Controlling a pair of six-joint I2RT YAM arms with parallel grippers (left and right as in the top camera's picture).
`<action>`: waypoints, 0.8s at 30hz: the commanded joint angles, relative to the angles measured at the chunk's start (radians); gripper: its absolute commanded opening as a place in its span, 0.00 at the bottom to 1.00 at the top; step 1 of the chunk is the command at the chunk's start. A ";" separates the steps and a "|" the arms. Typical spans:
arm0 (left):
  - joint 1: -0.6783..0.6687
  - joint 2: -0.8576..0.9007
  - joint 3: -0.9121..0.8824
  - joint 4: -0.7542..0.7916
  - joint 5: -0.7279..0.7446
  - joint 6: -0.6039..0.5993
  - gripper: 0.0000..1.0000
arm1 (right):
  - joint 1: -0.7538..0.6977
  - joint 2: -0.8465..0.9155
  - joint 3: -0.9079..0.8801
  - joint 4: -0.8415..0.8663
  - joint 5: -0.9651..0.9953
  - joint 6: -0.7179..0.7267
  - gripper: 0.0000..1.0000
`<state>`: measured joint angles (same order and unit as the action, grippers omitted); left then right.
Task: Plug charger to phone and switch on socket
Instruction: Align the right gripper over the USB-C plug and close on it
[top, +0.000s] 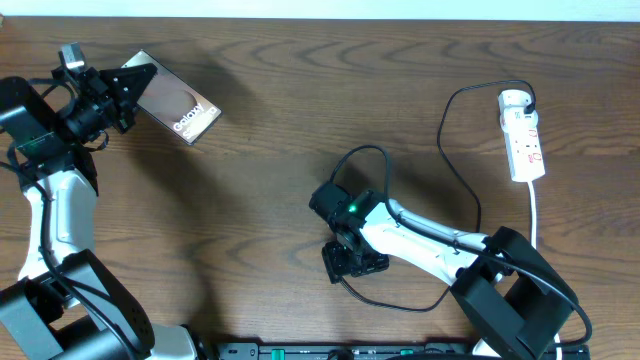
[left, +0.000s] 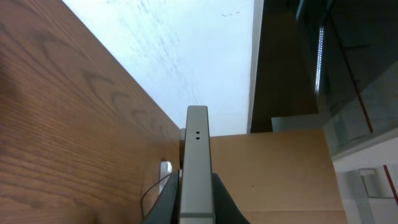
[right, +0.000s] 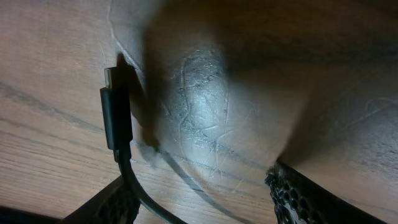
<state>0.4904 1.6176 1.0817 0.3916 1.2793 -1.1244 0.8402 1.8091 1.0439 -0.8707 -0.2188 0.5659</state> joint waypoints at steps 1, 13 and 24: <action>0.002 -0.017 0.019 0.006 0.006 0.006 0.07 | 0.005 0.000 0.021 0.000 0.011 -0.007 0.68; 0.002 -0.017 0.019 0.006 0.006 0.026 0.07 | 0.006 0.031 0.060 -0.005 0.011 -0.055 0.69; 0.002 -0.017 0.019 0.005 0.006 0.032 0.07 | 0.006 0.095 0.112 -0.043 0.010 -0.086 0.65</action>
<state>0.4900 1.6176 1.0813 0.3916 1.2758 -1.0988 0.8402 1.8675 1.1156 -0.9035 -0.2119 0.5072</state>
